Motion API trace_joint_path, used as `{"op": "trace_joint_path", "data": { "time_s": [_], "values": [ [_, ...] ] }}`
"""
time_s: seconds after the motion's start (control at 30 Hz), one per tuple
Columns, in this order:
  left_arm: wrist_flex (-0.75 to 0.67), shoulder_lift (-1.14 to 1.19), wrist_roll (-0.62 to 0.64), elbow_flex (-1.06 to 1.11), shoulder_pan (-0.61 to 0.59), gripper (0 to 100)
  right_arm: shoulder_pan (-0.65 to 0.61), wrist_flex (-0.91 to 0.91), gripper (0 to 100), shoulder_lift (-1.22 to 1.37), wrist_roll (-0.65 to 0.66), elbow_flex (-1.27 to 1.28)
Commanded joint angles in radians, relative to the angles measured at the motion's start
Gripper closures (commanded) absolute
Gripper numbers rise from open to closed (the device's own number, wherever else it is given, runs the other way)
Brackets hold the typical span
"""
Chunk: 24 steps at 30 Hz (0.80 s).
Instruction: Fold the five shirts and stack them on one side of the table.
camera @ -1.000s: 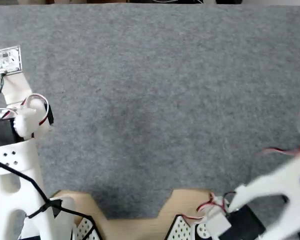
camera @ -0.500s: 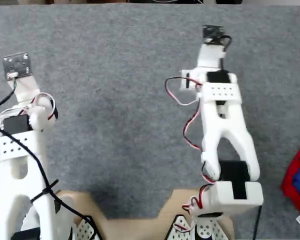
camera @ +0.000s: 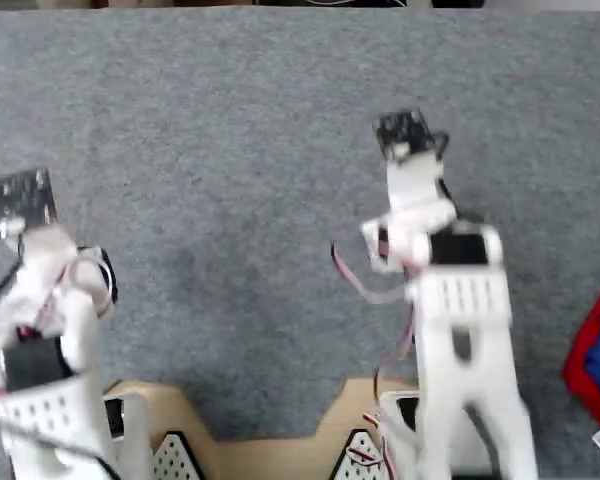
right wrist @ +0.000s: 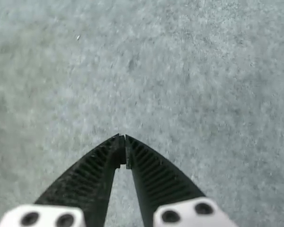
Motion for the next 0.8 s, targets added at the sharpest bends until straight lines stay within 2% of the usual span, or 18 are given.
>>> {"op": "trace_joint_path", "data": {
  "time_s": [0.0,0.17,0.33,0.77],
  "values": [
    [-0.061,-0.232,-0.003,0.157,-0.006,98,0.016,0.003,99.4,-0.348,0.015,0.226],
    [-0.032,-0.512,-0.095,0.348,-0.011,98,0.016,0.012,99.4,-0.773,0.015,0.521],
    [-0.005,-0.498,-0.149,0.365,-0.009,98,0.016,0.072,99.4,-1.155,0.017,0.728],
    [-0.009,-0.512,-0.155,0.514,-0.008,98,0.016,0.106,99.4,-1.156,0.011,0.912]
  ]
}}
